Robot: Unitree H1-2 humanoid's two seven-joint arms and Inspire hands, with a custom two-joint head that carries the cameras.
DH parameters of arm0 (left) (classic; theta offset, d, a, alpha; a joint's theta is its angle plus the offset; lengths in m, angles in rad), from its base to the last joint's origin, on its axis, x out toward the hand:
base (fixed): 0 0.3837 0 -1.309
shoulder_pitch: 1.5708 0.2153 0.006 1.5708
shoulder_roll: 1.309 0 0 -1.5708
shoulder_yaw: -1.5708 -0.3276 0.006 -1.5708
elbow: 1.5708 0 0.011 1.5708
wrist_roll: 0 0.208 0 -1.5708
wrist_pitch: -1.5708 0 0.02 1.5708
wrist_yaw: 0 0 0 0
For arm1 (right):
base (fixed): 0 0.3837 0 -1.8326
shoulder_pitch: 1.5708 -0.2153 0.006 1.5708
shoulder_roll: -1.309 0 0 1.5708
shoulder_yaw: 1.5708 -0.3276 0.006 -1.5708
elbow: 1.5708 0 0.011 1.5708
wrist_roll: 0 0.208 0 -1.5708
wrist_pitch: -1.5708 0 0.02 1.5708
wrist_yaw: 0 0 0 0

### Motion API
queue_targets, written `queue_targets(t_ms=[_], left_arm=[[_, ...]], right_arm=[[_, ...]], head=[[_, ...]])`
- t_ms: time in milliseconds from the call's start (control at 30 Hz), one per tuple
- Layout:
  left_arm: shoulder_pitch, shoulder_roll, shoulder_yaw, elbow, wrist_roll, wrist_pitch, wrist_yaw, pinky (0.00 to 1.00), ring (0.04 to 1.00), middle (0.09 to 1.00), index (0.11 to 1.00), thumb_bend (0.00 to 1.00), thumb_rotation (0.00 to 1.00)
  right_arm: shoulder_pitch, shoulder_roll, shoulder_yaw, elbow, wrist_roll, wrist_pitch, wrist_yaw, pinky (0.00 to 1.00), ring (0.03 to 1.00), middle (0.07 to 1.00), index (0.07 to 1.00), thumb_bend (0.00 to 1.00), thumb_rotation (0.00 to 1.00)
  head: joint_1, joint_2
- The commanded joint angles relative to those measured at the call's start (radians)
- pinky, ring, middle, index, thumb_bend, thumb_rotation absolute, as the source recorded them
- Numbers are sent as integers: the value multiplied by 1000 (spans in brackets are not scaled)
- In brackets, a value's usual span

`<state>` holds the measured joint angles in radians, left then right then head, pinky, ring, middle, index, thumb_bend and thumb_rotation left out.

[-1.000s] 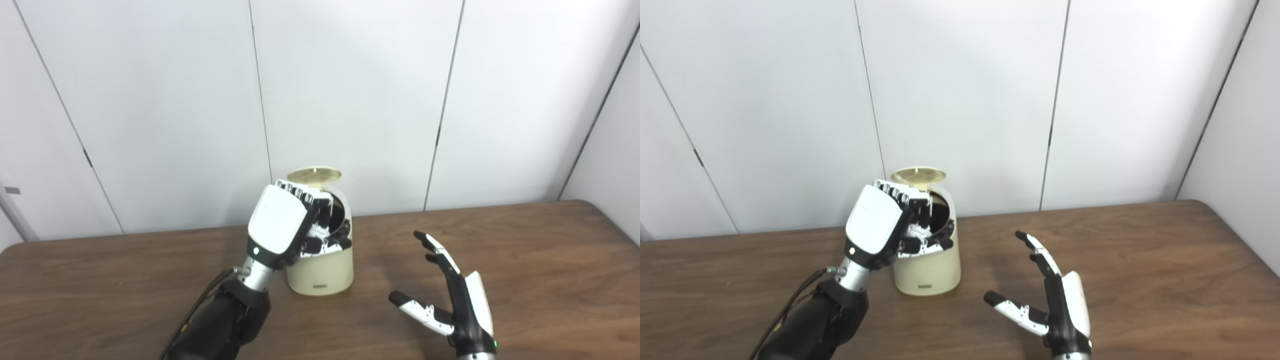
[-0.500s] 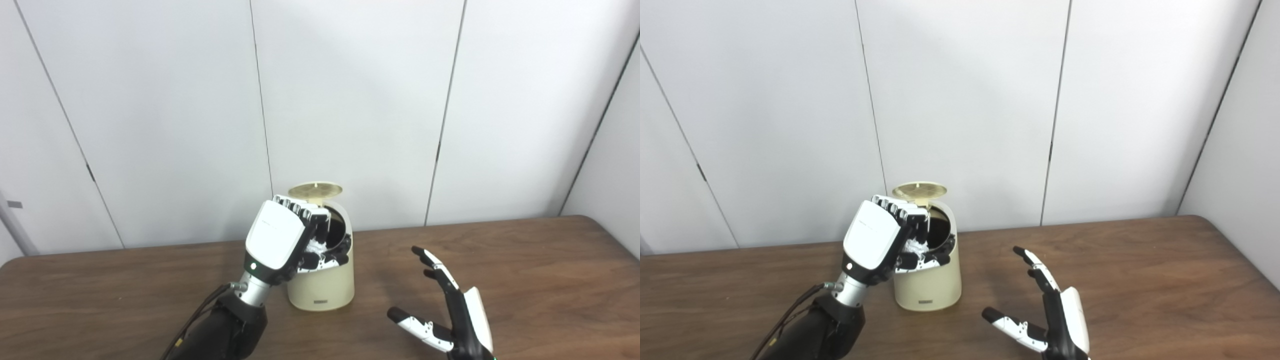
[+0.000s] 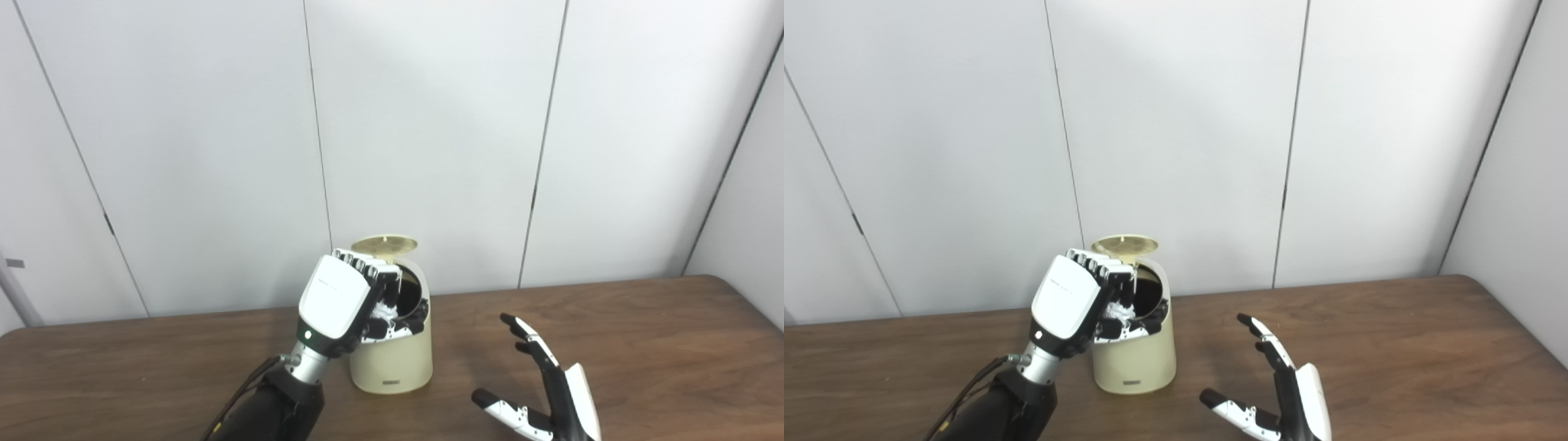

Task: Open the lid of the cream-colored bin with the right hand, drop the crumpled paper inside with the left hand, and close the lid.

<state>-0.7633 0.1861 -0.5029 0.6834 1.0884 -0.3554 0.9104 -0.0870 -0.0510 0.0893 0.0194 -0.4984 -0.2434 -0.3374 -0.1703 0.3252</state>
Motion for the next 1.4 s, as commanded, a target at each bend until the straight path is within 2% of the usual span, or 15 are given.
queue_targets(t_ms=[0, 233, 500, 767, 933, 1000, 1033, 1100, 1367], left_arm=[[-64, 1, 2, 9, -10, 8, 27, 52, 83, 134, 151, 702, 0], [-92, -12, -1, 59, -18, 21, 37, 49, 81, 132, 146, 717, 0], [-125, -16, -6, 119, -45, -5, 45, 42, 75, 123, 140, 716, 0], [-141, -20, -15, 156, -56, -3, 49, 44, 78, 125, 142, 714, 0], [-139, -17, -18, 151, -61, -3, 36, 77, 116, 175, 191, 795, 0], [-137, -15, -19, 150, -67, -11, 27, 126, 159, 218, 235, 827, 0], [-136, -14, -18, 148, -72, -16, 19, 146, 177, 235, 349, 677, 26], [-133, -12, -17, 145, -88, -32, 6, 186, 216, 274, 445, 554, 53], [-119, -3, -7, 110, -126, -59, -49, 211, 250, 312, 471, 522, 67]], right_arm=[[73, 72, 40, 70, 0, -26, -23, 791, 860, 871, 841, 799, 703], [77, 74, 43, 63, 7, -24, -19, 803, 867, 874, 845, 802, 703], [78, 76, 46, 58, 2, -15, -19, 806, 869, 874, 842, 795, 700], [80, 79, 48, 53, 2, -9, -16, 803, 869, 876, 847, 799, 703], [81, 77, 49, 54, 6, -14, -12, 797, 869, 880, 853, 808, 711], [81, 77, 50, 52, 1, -12, -14, 801, 870, 879, 853, 804, 712], [81, 78, 51, 51, 0, -11, -15, 801, 869, 879, 852, 804, 711], [82, 78, 51, 49, -1, -7, -14, 804, 870, 878, 851, 807, 712], [85, 80, 53, 38, 1, 2, -9, 796, 868, 881, 854, 812, 714]], head=[[-1, -1], [-4, 5], [-8, 6], [-9, 8], [-9, 8], [-12, 10], [-12, 11], [-12, 11], [-11, 17]])
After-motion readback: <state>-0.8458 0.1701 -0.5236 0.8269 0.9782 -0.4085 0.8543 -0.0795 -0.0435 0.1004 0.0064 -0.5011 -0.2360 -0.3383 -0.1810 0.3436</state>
